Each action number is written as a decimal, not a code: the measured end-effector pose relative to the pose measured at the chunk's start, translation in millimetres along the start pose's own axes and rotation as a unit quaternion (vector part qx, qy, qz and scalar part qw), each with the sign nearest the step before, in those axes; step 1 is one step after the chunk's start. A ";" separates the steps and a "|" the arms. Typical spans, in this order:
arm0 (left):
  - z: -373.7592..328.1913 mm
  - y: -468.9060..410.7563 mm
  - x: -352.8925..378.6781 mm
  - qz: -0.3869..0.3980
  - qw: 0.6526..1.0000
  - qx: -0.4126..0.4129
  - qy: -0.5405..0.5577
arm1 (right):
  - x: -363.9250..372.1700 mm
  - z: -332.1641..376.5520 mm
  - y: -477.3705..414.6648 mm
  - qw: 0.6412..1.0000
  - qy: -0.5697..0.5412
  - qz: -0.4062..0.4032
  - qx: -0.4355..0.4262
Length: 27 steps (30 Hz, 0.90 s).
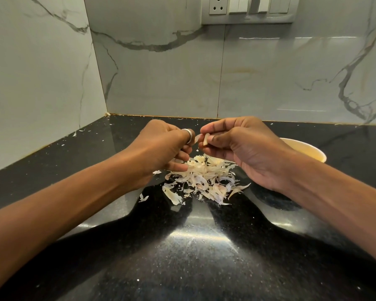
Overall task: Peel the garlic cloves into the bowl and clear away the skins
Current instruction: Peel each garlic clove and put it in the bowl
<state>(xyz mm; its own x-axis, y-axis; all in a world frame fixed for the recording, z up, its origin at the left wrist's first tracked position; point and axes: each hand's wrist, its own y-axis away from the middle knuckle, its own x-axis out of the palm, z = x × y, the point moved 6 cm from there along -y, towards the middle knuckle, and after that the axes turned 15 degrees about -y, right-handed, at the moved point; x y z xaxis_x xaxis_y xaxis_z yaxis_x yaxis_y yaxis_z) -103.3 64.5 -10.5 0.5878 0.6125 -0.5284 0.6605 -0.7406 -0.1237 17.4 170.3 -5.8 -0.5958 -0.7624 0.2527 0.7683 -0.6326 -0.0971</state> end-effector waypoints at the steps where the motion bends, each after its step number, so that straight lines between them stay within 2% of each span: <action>1: -1.1 -0.2 -1.1 -0.007 1.000 0.010 -0.012 | -0.1 0.5 0.4 1.000 0.002 -0.001 0.001; 11: -5.2 -0.9 -8.6 -0.072 0.987 0.076 -0.120 | -2.2 2.3 -0.6 0.999 0.044 -0.007 0.001; 21: -14.3 4.4 -2.3 -0.046 0.979 0.156 -0.123 | -1.3 1.2 -3.4 1.000 -0.028 0.006 0.011; 27: -19.2 6.1 -4.5 -0.075 0.969 0.184 -0.148 | -1.0 -0.4 -2.7 1.000 -0.027 -0.008 0.008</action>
<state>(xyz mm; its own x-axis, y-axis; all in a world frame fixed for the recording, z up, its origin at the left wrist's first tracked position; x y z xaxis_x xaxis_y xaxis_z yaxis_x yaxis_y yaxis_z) -92.9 62.6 7.2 0.3034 0.6551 -0.6919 0.4847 -0.7313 -0.4799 15.9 172.7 -6.2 -0.5945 -0.7433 0.3066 0.7627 -0.6421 -0.0776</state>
